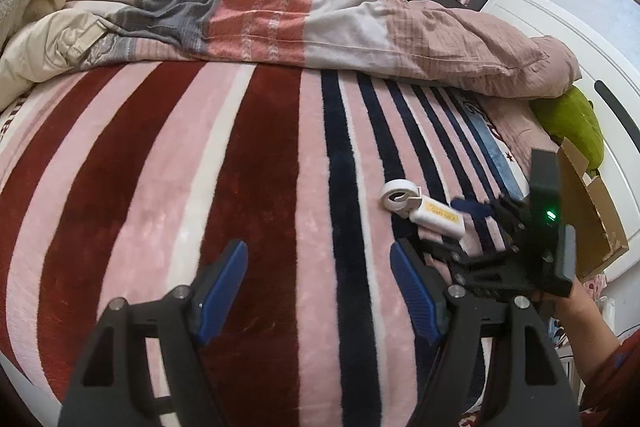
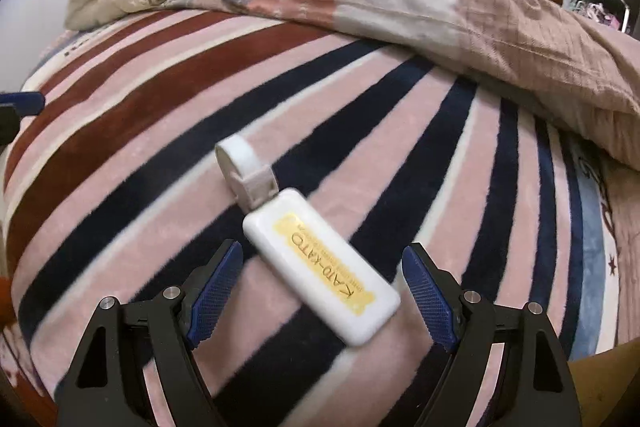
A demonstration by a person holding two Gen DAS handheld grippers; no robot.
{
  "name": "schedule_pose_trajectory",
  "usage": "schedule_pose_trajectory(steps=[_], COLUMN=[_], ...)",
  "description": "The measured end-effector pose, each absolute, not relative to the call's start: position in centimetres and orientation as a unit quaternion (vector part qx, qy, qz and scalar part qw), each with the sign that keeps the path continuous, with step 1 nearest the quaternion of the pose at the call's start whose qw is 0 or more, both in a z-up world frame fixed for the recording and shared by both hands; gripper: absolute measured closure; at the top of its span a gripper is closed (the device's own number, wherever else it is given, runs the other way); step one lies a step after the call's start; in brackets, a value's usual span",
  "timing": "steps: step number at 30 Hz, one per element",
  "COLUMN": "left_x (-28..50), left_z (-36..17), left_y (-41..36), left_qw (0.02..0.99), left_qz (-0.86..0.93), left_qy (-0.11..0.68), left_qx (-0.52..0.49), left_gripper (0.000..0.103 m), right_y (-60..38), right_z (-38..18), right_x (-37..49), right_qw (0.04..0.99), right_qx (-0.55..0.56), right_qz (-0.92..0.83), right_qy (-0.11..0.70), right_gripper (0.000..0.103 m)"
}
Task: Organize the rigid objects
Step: 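Close the right tool on the white KATO-KATO bar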
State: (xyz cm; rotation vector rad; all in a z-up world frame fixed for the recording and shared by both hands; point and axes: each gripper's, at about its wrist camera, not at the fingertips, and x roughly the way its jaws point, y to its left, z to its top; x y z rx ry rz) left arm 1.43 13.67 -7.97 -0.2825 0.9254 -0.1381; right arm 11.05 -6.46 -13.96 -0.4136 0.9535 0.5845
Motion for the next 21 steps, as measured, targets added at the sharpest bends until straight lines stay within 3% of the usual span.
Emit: schedule_pose_trajectory(steps=[5, 10, 12, 13, 16, 21], left_x=[1.3, 1.1, 1.0, 0.9, 0.7, 0.1], left_z=[-7.7, -7.3, -7.2, -7.0, -6.5, -4.5], left_y=[13.1, 12.3, 12.2, 12.2, 11.9, 10.1], left_qw=[0.884, 0.883, 0.883, 0.882, 0.883, 0.888], left_qz=[-0.073, -0.074, -0.071, -0.069, -0.069, -0.098], left_qy=[0.443, 0.447, 0.449, 0.450, 0.449, 0.433], left_qx=[-0.131, -0.124, -0.122, -0.121, -0.120, -0.118], left_gripper=[0.032, 0.032, 0.032, 0.032, 0.032, 0.032], right_y=[-7.0, -6.8, -6.7, -6.6, -6.3, -6.6], right_z=[-12.9, -13.5, -14.1, -14.3, -13.9, -10.7], right_x=[8.2, 8.4, 9.2, 9.4, 8.9, 7.0], right_qw=[0.789, 0.812, 0.819, 0.821, 0.821, 0.825], right_qx=[-0.140, -0.153, -0.153, -0.158, -0.174, -0.166], right_qz=[0.363, 0.309, 0.292, 0.288, 0.291, 0.319], right_qy=[0.476, 0.470, 0.469, 0.467, 0.459, 0.436], right_gripper=[0.023, 0.025, 0.040, 0.053, 0.072, 0.072])
